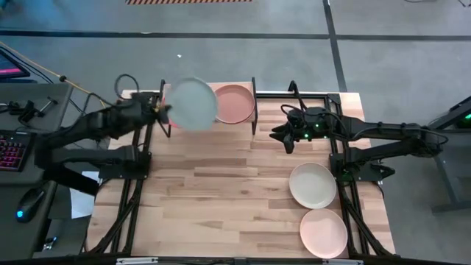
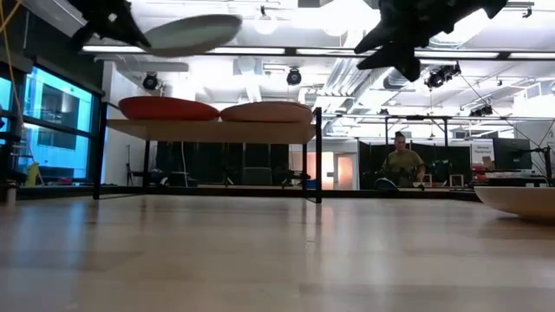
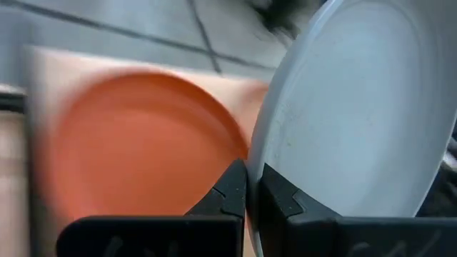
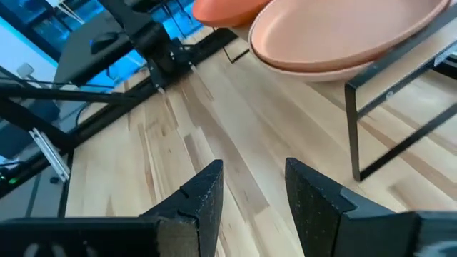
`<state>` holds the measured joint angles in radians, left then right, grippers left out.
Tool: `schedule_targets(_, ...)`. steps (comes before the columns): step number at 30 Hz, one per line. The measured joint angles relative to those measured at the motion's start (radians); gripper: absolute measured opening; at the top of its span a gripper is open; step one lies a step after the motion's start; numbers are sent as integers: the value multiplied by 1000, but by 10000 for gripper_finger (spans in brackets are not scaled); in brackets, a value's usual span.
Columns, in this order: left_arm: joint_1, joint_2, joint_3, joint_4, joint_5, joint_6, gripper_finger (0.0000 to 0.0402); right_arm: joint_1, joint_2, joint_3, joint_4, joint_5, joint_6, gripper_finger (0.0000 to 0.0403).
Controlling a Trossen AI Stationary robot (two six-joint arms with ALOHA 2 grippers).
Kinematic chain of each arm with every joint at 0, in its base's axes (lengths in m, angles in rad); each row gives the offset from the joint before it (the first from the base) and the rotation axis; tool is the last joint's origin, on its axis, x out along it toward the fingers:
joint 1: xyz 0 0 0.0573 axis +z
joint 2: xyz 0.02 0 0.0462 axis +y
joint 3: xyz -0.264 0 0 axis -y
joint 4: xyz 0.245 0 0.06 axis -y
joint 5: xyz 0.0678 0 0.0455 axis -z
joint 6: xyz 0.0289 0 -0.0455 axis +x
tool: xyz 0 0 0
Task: Place and stack plates onto a shelf
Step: Stack the light blue plate on top of the orange plate
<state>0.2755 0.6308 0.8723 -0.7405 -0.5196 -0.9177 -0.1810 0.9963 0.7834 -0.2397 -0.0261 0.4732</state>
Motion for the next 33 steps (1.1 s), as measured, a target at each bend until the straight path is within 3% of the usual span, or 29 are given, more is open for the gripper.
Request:
schedule_targets(8, 222, 15, -33, -152, 78, 12, 1, 0, 30, 0, 21, -8, 1, 134)
schedule_targets(17, 388, 51, -37, -134, 202, 65, 1, 0, 29, 0, 24, -9, 1, 134)
schedule_targets(23, 455, 52, -37, -130, 303, 92, 5, 0, 29, 0, 20, -10, 0, 134)
schedule_targets(33, 472, 52, -37, -131, 326, 165, 64, 0, 29, 0, -1, -11, -2, 134)
